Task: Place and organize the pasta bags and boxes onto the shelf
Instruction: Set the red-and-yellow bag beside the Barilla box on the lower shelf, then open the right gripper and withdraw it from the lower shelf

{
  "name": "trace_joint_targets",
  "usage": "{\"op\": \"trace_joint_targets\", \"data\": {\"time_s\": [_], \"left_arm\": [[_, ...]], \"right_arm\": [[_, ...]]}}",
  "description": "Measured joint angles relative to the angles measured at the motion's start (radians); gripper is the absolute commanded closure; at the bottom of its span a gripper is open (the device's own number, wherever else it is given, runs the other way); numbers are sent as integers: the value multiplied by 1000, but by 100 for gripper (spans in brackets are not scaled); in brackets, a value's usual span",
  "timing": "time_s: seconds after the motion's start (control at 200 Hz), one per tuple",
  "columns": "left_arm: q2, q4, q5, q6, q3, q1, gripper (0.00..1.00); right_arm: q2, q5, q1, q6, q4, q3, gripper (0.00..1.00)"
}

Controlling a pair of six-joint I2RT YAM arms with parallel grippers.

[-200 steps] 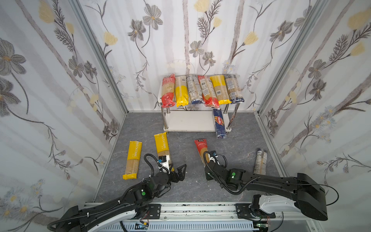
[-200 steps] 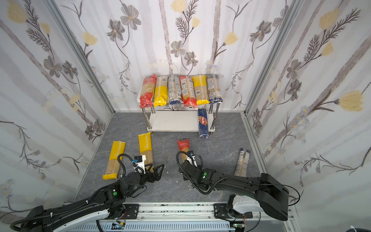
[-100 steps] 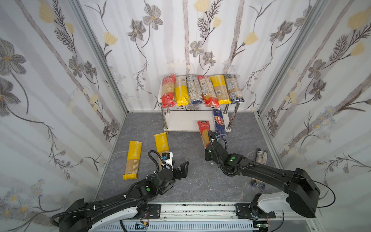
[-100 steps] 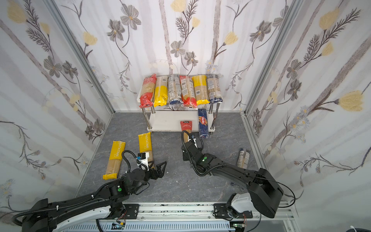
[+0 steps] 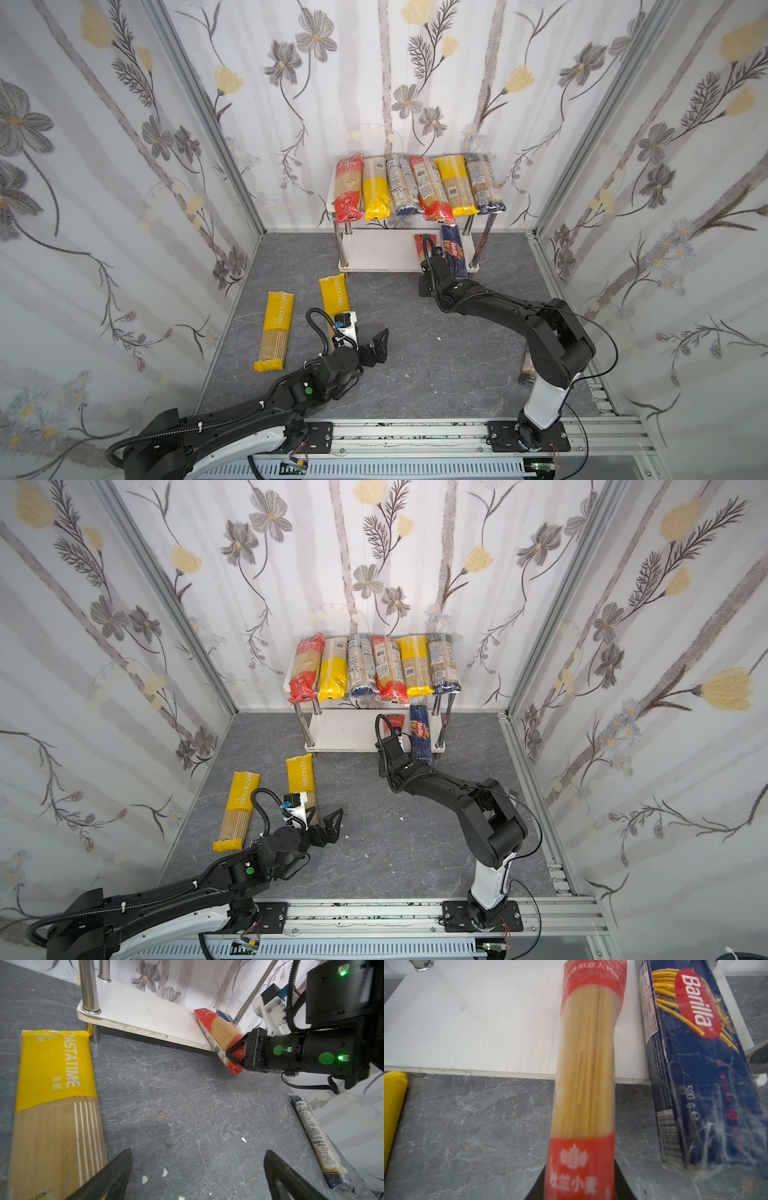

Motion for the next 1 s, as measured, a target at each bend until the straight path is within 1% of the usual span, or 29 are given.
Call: {"op": "trace_joint_targets", "data": {"time_s": [0.045, 0.205, 0.275, 0.305, 0.405, 0.51, 0.634, 0.834, 0.999], "left_arm": [[-5, 2, -5, 3, -3, 2, 0], [-14, 20, -9, 14, -10, 13, 0], [-14, 27, -10, 22, -10, 15, 0], [-14, 29, -10, 22, -10, 16, 0], [-24, 30, -10, 25, -11, 22, 0], [-40, 34, -9, 26, -19, 24, 0], [-48, 32, -9, 26, -21, 26, 0], [-66, 30, -5, 20, -21, 28, 0], [-104, -5, -5, -14, -23, 29, 0]], "right_arm": [[15, -3, -11, -2, 8, 13, 74], [62, -17, -37, -19, 17, 61, 73], [79, -21, -46, -24, 19, 78, 68], [86, -25, -49, -27, 21, 84, 64], [101, -37, -58, -35, 29, 100, 42], [101, -39, -62, -39, 42, 102, 14], [92, -42, -62, -42, 61, 91, 1], [28, -74, -53, -42, 64, 46, 0], [-34, -97, -13, -42, 61, -7, 0]]}}
